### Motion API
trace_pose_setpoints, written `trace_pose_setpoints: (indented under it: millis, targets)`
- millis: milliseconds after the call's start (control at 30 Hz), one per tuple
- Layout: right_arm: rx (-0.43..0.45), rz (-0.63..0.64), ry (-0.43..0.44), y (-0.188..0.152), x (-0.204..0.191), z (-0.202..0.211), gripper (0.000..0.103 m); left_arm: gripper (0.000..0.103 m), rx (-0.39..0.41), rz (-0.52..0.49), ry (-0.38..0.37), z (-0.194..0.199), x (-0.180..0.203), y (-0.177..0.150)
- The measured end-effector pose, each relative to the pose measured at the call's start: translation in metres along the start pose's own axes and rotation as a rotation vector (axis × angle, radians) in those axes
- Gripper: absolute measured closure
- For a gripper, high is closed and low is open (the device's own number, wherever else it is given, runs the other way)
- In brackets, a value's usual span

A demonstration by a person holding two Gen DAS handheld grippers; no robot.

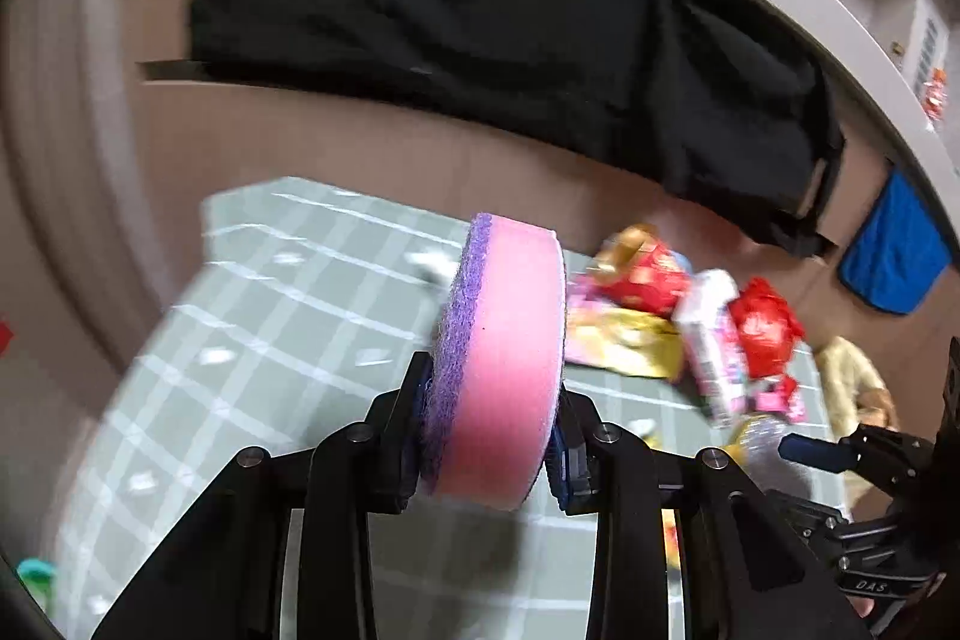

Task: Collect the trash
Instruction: 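Grasp the pink sponge with the left tool while the right tool grasps the white tissue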

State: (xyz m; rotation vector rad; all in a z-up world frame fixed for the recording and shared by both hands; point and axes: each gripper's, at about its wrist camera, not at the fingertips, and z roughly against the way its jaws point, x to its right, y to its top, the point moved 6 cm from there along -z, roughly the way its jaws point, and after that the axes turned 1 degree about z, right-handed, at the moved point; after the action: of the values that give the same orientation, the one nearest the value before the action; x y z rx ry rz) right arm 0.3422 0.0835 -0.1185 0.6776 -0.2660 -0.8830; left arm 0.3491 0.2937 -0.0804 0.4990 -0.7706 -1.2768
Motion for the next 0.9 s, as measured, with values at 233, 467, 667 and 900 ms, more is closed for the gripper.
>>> trace_pose_setpoints:
  millis: [233,467,667,900]
  targets:
    - [0.033,0.125,0.054,0.073,-0.045,-0.036,0.057,0.069,0.055,0.108,0.162,0.036,-0.070,-0.016]
    - [0.001,0.157,0.021,0.127,-0.054,-0.118,0.057,0.069,0.106,0.100,0.198,0.054,-0.076,-0.019]
    - [-0.101,0.106,-0.089,0.131,-0.035,-0.169,0.073,0.069,0.120,0.084,0.190,0.049,-0.075,-0.014]
    - [0.008,0.112,-0.078,0.133,-0.034,-0.110,0.086,0.069,0.149,0.049,0.168,0.053,-0.060,-0.004]
